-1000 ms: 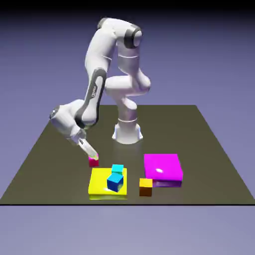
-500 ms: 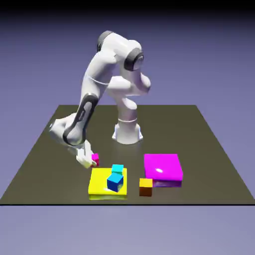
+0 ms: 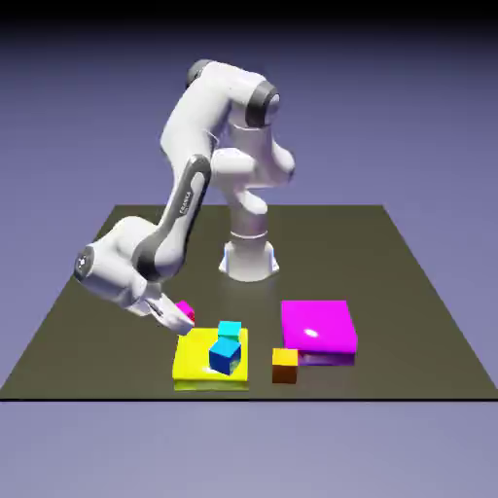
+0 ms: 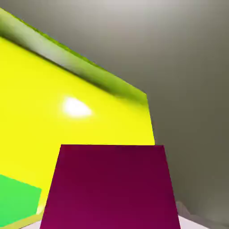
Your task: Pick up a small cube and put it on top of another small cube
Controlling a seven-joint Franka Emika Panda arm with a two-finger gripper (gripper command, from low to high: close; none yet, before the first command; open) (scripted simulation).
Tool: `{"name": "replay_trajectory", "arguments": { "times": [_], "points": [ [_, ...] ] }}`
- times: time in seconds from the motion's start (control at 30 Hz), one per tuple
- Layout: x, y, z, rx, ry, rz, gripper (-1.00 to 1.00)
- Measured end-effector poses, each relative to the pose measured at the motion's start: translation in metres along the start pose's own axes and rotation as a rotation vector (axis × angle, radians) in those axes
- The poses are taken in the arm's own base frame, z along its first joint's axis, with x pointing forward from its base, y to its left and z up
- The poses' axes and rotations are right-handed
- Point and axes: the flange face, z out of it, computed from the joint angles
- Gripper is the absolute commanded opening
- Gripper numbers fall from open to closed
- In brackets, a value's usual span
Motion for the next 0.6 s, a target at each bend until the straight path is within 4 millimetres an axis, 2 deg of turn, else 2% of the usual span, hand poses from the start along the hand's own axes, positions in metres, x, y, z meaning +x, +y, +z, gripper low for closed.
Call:
{"name": "replay_trajectory", "arguments": {
  "times": [0.17, 0.33, 0.37, 0.5, 0.53, 0.6],
  "points": [
    [-0.066, -0.041, -0.027, -0.068, 0.093, -0.126, -1.0],
    [-0.131, -0.066, -0.054, -0.102, 0.18, -0.23, -1.0],
    [-0.131, -0.066, -0.054, -0.102, 0.18, -0.23, -1.0],
    [-0.115, -0.071, 0.0, -0.102, 0.18, -0.23, -1.0],
    [-0.112, -0.071, 0.009, -0.102, 0.18, -0.23, 1.0],
    [-0.112, -0.071, 0.009, -0.103, 0.182, -0.23, 1.0]
  ]
}}
